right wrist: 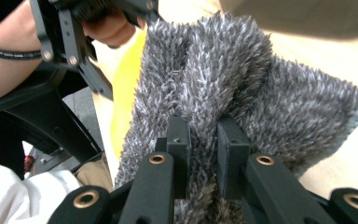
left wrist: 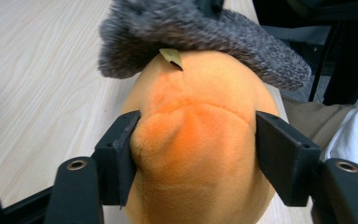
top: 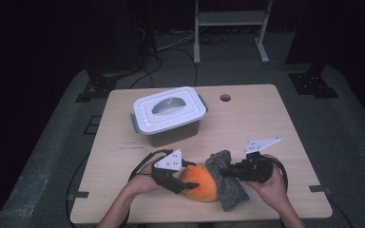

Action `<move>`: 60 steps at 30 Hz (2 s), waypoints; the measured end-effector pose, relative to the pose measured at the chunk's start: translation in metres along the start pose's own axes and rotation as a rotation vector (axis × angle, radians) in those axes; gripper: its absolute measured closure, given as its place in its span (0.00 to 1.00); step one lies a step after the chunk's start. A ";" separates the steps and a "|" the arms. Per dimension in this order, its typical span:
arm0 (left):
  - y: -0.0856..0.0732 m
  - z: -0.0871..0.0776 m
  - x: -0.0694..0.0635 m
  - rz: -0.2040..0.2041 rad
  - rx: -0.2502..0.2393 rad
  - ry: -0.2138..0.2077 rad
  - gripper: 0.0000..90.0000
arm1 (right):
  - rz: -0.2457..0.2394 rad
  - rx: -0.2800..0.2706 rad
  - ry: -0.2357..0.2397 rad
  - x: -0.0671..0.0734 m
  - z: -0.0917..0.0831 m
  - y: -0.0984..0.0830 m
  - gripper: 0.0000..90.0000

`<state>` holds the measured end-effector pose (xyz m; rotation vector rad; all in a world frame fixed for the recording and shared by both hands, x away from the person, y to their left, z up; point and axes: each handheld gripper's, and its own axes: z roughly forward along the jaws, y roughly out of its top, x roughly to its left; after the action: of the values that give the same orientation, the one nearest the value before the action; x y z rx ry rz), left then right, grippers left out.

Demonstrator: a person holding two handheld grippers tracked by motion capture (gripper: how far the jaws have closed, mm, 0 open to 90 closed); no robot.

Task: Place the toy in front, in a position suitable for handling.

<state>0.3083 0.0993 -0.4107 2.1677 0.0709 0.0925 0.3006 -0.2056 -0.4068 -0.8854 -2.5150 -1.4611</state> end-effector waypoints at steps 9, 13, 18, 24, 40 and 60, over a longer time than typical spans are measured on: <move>-0.001 -0.010 0.010 -0.081 0.039 0.067 0.30 | 0.002 0.050 0.019 0.004 0.007 -0.006 0.86; 0.003 -0.008 0.006 -0.089 0.026 0.026 0.23 | 0.004 0.057 0.023 0.005 0.008 -0.005 0.86; 0.003 -0.003 0.002 -0.049 0.021 0.035 0.30 | -0.044 0.032 -0.006 0.012 0.003 0.003 0.86; 0.000 -0.003 0.001 -0.017 0.019 0.019 0.38 | -0.038 -0.001 -0.006 0.010 0.004 0.007 0.86; -0.015 -0.013 0.012 -0.072 0.021 -0.019 0.38 | 0.041 0.028 0.019 -0.009 0.001 -0.008 0.86; -0.009 -0.010 0.010 -0.069 0.006 -0.027 0.36 | -0.007 -0.019 0.028 0.003 0.002 0.006 0.86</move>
<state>0.3168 0.1131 -0.4121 2.1694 0.1310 0.0237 0.3018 -0.2004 -0.4028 -0.8540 -2.4906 -1.4912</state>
